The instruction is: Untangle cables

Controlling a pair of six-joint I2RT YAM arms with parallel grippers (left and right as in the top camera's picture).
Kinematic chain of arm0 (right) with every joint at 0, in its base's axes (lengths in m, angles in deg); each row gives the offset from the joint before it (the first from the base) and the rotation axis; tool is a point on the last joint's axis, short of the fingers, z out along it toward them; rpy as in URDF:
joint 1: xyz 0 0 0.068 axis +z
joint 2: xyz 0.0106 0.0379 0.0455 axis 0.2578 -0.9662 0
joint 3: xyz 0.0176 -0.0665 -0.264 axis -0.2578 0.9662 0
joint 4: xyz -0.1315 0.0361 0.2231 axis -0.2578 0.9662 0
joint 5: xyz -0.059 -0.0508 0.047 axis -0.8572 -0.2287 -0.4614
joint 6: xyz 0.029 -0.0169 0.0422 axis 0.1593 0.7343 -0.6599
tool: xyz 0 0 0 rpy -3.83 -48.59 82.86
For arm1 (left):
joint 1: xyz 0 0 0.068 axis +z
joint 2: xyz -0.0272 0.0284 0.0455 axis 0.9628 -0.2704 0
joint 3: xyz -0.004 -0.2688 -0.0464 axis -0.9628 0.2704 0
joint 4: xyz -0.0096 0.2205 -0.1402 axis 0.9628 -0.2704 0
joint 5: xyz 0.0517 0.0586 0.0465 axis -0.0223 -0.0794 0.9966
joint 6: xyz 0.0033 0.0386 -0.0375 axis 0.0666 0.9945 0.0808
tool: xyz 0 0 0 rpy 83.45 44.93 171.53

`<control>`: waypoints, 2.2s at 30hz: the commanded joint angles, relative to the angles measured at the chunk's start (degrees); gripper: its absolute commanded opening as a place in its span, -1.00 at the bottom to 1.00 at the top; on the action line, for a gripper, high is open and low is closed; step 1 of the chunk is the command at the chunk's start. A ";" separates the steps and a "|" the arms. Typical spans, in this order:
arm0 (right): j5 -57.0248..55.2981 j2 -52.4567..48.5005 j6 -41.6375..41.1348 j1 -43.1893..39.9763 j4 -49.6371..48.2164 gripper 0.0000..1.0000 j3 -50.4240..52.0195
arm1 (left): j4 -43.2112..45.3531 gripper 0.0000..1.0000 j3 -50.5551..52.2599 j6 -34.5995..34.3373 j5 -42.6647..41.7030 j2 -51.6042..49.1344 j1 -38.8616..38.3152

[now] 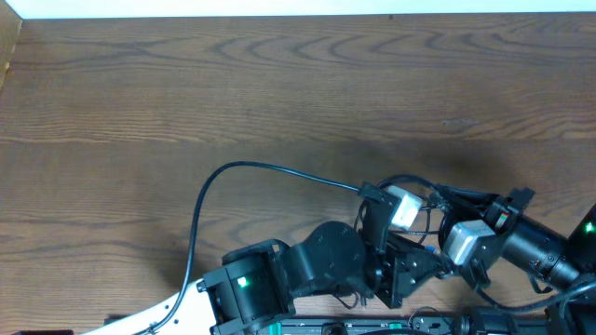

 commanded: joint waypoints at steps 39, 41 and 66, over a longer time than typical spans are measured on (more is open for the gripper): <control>6.73 0.26 -24.70 -0.04 -12.81 -0.98 -0.42 | -4.31 0.12 -0.83 -32.74 -2.73 6.58 8.81; 8.24 0.26 -24.65 -0.04 -13.25 -0.98 -0.42 | -4.24 0.13 -0.83 -34.95 -3.54 6.58 8.76; 14.40 0.26 -23.39 -0.02 -16.00 -0.98 -0.39 | 1.86 -0.19 -0.83 -35.76 -8.70 6.54 4.70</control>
